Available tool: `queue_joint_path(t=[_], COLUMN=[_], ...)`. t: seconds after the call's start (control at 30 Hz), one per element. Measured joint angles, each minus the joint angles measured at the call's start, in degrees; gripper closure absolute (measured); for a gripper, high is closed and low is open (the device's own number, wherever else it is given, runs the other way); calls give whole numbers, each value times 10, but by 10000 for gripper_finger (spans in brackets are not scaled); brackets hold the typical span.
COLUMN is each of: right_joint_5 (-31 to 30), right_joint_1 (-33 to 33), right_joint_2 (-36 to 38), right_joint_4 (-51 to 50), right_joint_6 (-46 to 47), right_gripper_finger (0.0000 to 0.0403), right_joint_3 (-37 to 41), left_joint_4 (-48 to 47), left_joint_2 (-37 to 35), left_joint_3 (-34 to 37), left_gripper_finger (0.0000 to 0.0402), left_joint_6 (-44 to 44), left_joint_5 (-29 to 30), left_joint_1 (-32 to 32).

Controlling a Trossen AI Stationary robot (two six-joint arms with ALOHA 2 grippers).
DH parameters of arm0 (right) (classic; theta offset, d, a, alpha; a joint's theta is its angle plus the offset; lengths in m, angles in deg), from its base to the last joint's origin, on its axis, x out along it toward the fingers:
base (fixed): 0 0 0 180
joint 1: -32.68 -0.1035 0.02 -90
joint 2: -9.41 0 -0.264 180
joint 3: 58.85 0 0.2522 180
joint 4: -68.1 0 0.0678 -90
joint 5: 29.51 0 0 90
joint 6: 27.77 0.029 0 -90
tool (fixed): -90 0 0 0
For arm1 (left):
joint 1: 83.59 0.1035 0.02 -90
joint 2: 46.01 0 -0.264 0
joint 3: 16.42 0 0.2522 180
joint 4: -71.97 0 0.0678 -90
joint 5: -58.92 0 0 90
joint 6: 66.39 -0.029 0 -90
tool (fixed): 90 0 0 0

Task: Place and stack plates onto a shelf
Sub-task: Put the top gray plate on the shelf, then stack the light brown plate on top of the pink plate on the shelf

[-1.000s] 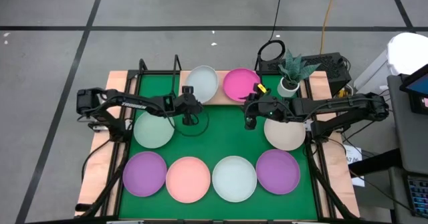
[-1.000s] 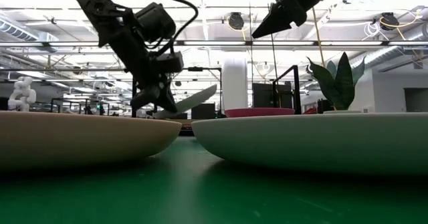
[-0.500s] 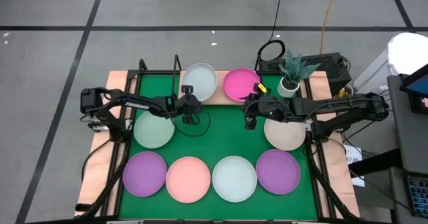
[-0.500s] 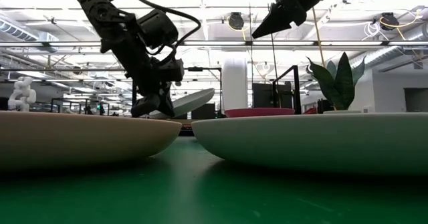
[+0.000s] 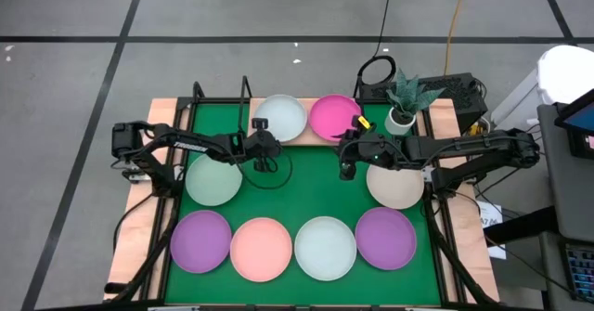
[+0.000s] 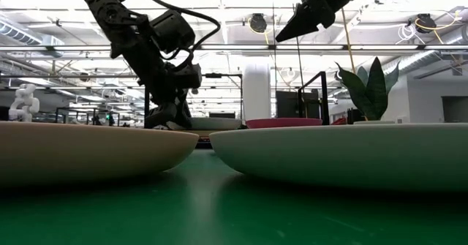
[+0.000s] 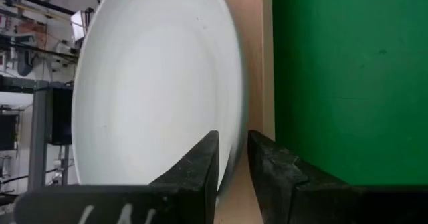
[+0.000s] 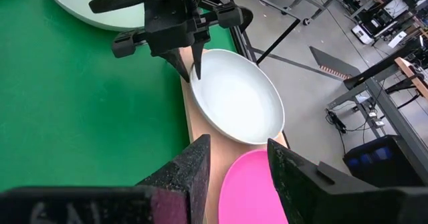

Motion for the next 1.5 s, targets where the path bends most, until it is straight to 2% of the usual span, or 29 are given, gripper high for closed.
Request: queue_joint_path(t=[0.17, 0.3, 1.0, 1.1, 1.33, 1.5], right_joint_5=[0, 0, 0, 0, 0, 0], right_joint_1=[0, 0, 0, 0, 0, 0], right_joint_2=[0, 0, 0, 0, 0, 0], right_joint_4=[0, 0, -2, -3, -5, -9], right_joint_6=[0, 4, 4, 4, 5, 5], right_gripper_finger=[273, 273, 273, 273, 273, 273], right_joint_3=[0, 0, 0, 0, 0, 0], left_joint_4=[3, 6, 7, 7, -15, -82], left_joint_2=[0, 0, 0, 0, -11, -73], left_joint_3=[0, 0, 0, 0, 0, -6], left_gripper_finger=[314, 314, 312, 293, 209, 193], left_joint_6=[11, 18, 29, 34, 60, 92], left_joint_5=[3, 29, 38, 38, 31, 31], left_joint_1=[0, 0, -10, -11, -19, -42])
